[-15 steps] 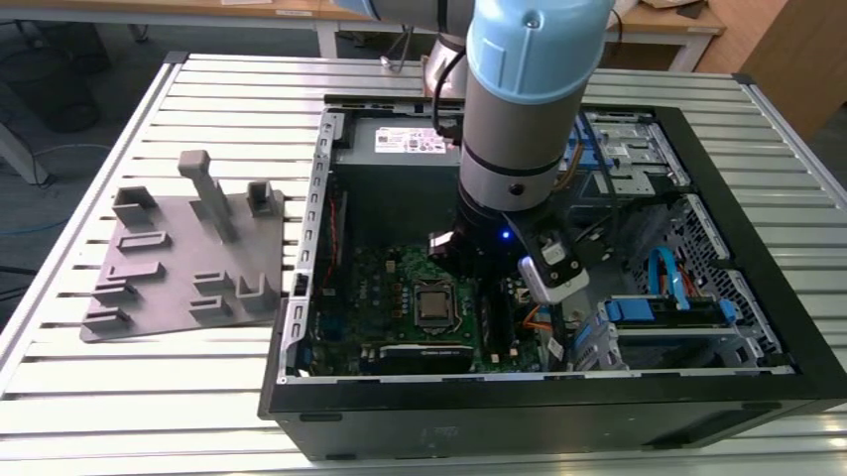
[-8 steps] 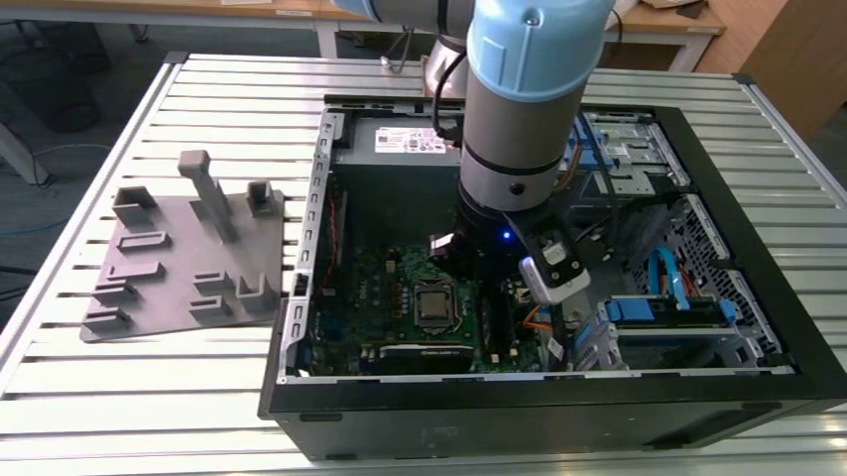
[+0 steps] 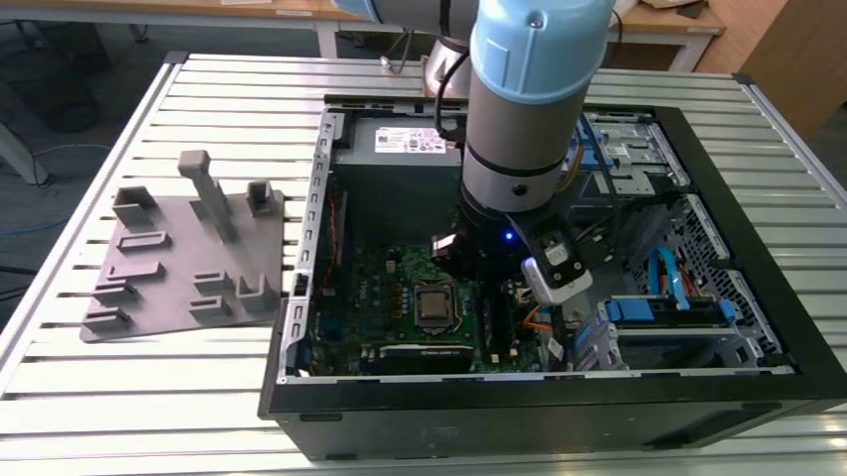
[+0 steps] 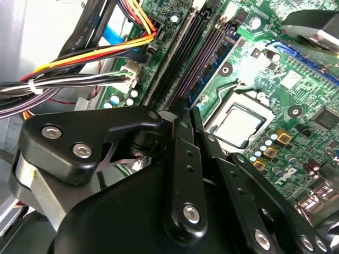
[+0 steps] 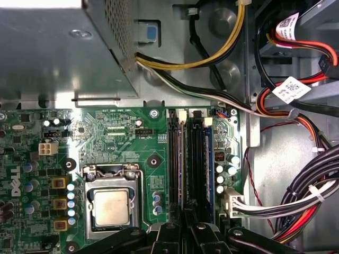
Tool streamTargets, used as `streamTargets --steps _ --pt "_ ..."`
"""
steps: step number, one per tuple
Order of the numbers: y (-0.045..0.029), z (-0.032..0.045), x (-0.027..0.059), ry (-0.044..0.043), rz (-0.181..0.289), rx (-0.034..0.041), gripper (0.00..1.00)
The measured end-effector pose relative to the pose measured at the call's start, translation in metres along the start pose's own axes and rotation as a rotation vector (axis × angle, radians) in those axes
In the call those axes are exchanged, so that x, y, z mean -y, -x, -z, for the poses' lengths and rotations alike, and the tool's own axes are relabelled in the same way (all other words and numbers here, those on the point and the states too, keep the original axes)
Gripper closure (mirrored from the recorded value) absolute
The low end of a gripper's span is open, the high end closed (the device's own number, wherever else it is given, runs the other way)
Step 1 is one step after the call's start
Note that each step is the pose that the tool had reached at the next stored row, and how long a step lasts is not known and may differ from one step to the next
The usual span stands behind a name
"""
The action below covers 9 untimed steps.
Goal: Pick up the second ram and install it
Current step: 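Insert the second ram into the second slot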
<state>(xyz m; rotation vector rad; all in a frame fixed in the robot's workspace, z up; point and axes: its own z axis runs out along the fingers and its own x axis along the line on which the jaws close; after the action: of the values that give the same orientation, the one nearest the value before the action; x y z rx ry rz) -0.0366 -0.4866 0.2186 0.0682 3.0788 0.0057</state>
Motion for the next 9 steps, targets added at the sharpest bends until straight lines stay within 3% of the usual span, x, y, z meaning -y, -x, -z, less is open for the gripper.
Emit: streamTargets --steps 9 --pt "0.0005 0.0011 -0.0001 0.0009 0.000 0.0006 0.86"
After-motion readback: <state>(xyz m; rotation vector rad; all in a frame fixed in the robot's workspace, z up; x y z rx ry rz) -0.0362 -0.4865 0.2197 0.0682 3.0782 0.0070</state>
